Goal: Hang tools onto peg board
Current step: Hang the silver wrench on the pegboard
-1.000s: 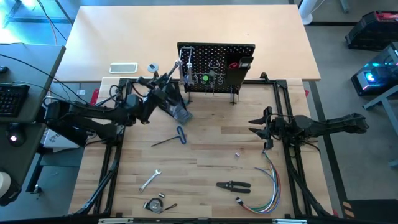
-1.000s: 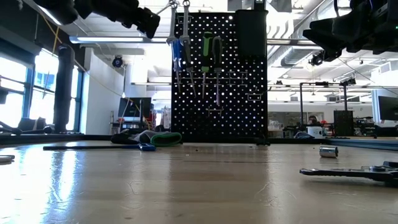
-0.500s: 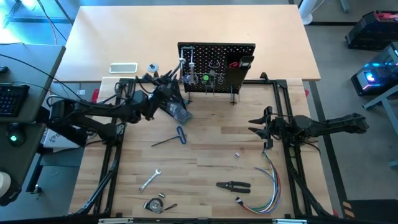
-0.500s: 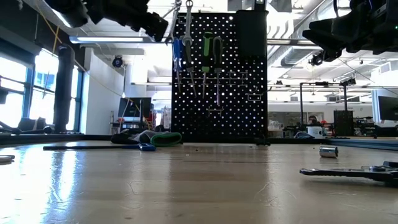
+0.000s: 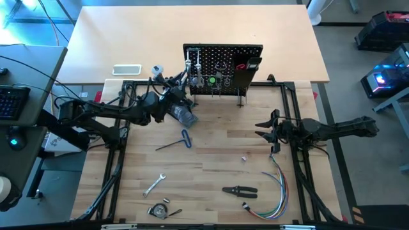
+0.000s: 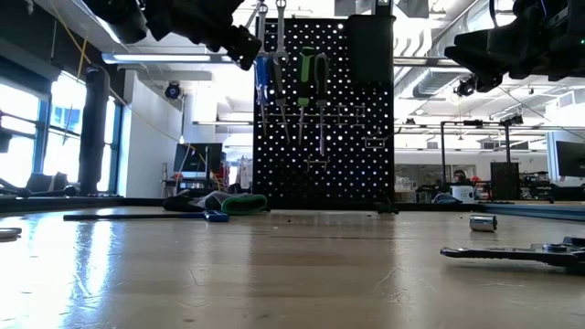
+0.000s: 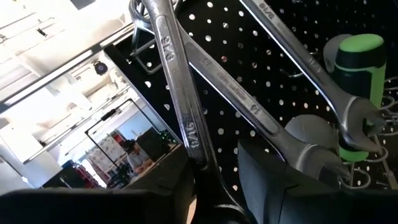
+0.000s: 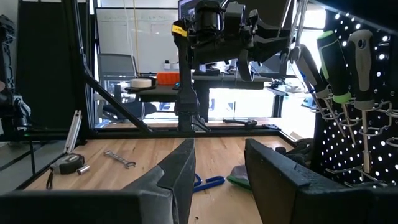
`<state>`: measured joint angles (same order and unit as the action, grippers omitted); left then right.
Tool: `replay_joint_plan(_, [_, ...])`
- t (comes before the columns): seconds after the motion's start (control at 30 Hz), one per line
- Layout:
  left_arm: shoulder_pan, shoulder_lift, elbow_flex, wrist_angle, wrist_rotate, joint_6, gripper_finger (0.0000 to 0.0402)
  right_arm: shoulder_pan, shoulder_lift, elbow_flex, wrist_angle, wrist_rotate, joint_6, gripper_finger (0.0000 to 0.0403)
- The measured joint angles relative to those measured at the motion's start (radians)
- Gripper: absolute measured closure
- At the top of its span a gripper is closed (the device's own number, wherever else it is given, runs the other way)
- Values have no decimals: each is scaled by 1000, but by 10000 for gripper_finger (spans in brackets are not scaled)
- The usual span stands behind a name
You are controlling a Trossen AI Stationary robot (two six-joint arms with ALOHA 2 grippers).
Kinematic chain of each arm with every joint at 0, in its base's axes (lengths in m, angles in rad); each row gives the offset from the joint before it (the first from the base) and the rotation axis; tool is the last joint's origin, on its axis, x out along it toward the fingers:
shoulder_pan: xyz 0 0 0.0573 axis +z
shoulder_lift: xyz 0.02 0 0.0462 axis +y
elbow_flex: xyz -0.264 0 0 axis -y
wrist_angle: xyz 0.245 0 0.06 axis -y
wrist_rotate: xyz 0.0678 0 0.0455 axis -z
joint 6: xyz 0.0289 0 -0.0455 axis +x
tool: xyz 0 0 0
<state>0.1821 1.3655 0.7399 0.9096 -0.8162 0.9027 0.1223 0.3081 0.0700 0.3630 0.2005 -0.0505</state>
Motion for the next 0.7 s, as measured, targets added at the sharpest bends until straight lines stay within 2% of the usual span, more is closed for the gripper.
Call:
replay_joint_plan(0.13, [-12,0,0,1,8,0,278,0,0,0,-1,0,0,269])
replay_joint_plan(0.3, [-15,0,0,1,16,-4,228,0,0,0,0,0,0,269])
replay_joint_plan(0.47, [-20,0,0,2,-26,-31,182,0,0,0,0,-1,2,269])
replay_joint_plan(0.7, [-60,-3,0,1,-84,-4,158,0,0,0,0,-1,2,269])
